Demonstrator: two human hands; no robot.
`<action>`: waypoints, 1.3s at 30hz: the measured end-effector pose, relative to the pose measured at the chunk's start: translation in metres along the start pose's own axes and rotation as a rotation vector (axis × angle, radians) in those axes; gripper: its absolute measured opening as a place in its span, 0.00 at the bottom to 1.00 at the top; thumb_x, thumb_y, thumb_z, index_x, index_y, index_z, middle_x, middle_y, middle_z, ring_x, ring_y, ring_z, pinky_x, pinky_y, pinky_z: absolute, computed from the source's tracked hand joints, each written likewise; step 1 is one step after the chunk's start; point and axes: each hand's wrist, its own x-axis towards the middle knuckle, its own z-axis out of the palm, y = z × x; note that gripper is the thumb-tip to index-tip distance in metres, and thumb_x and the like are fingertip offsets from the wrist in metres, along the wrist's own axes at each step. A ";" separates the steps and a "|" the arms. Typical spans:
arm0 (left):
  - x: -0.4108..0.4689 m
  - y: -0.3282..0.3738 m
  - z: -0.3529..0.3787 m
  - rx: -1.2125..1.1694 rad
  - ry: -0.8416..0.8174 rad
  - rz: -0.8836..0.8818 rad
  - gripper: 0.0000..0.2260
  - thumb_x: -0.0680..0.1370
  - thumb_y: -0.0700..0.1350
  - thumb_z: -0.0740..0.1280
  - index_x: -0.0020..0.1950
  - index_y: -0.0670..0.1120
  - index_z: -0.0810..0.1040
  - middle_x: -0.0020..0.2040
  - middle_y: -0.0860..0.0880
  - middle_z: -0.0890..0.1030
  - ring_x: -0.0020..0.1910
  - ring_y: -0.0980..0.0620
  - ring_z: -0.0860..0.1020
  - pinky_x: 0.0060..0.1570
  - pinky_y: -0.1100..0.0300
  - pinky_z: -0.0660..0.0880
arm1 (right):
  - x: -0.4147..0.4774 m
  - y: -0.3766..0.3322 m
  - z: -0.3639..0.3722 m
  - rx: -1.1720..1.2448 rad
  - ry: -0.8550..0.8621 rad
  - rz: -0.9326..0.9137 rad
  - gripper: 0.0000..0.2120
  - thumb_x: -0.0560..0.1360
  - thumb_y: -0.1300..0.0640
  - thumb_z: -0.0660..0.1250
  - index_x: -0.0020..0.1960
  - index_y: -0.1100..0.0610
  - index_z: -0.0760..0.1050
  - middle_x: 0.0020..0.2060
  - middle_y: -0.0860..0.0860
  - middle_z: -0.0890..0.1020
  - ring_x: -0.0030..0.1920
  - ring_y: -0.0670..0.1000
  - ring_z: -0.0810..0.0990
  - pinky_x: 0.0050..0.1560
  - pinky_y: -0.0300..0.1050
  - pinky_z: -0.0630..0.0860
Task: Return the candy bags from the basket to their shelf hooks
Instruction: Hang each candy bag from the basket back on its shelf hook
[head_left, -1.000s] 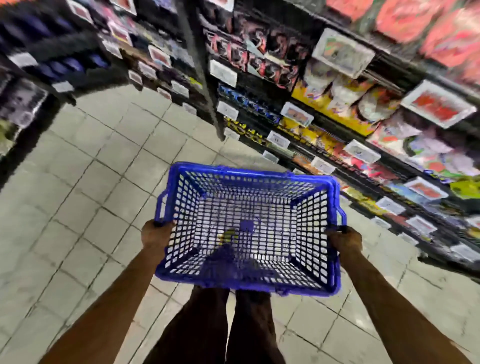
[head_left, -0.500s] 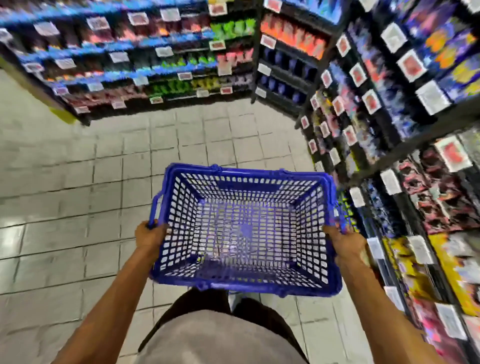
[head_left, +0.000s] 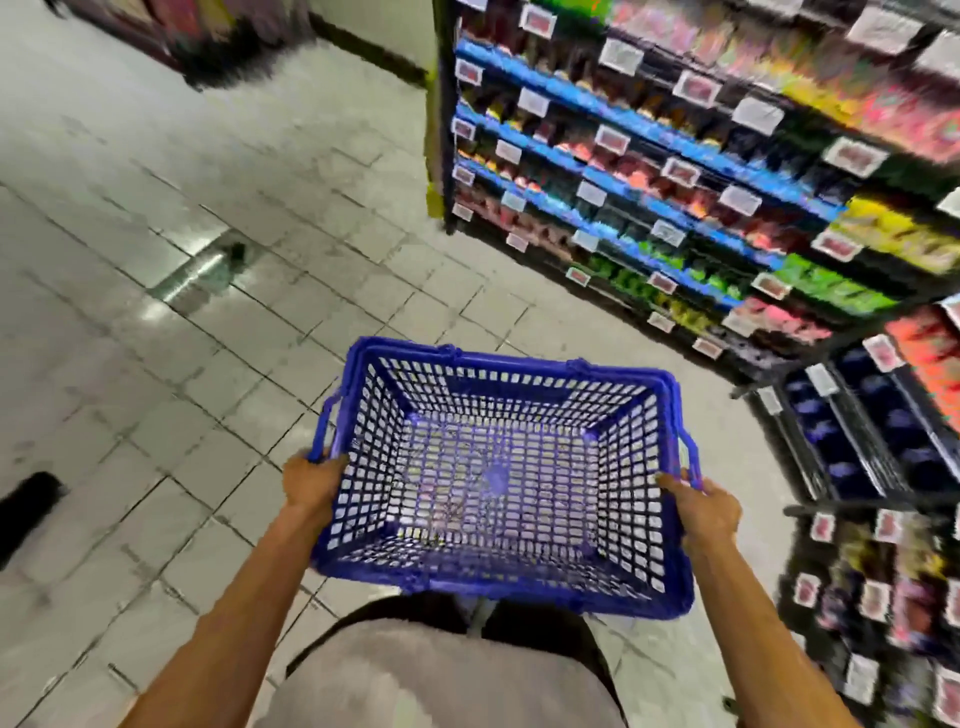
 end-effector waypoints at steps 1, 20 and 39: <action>0.007 0.005 0.001 -0.012 0.020 -0.015 0.06 0.72 0.35 0.71 0.37 0.44 0.78 0.32 0.46 0.78 0.35 0.46 0.78 0.35 0.57 0.75 | 0.008 -0.017 0.013 -0.011 -0.008 -0.024 0.12 0.63 0.59 0.80 0.43 0.58 0.81 0.44 0.64 0.84 0.41 0.56 0.80 0.52 0.61 0.80; 0.193 0.165 0.031 -0.387 0.468 -0.243 0.11 0.71 0.37 0.71 0.52 0.37 0.80 0.44 0.37 0.82 0.40 0.42 0.81 0.47 0.47 0.81 | 0.111 -0.358 0.370 -0.249 -0.378 -0.312 0.17 0.61 0.57 0.81 0.48 0.56 0.82 0.42 0.56 0.82 0.40 0.51 0.78 0.46 0.45 0.75; 0.590 0.458 0.003 -0.332 0.442 -0.226 0.11 0.73 0.38 0.71 0.54 0.35 0.79 0.45 0.37 0.81 0.43 0.41 0.80 0.49 0.46 0.79 | 0.103 -0.614 0.742 -0.230 -0.391 -0.283 0.13 0.66 0.60 0.77 0.48 0.64 0.81 0.42 0.64 0.82 0.40 0.57 0.78 0.49 0.61 0.80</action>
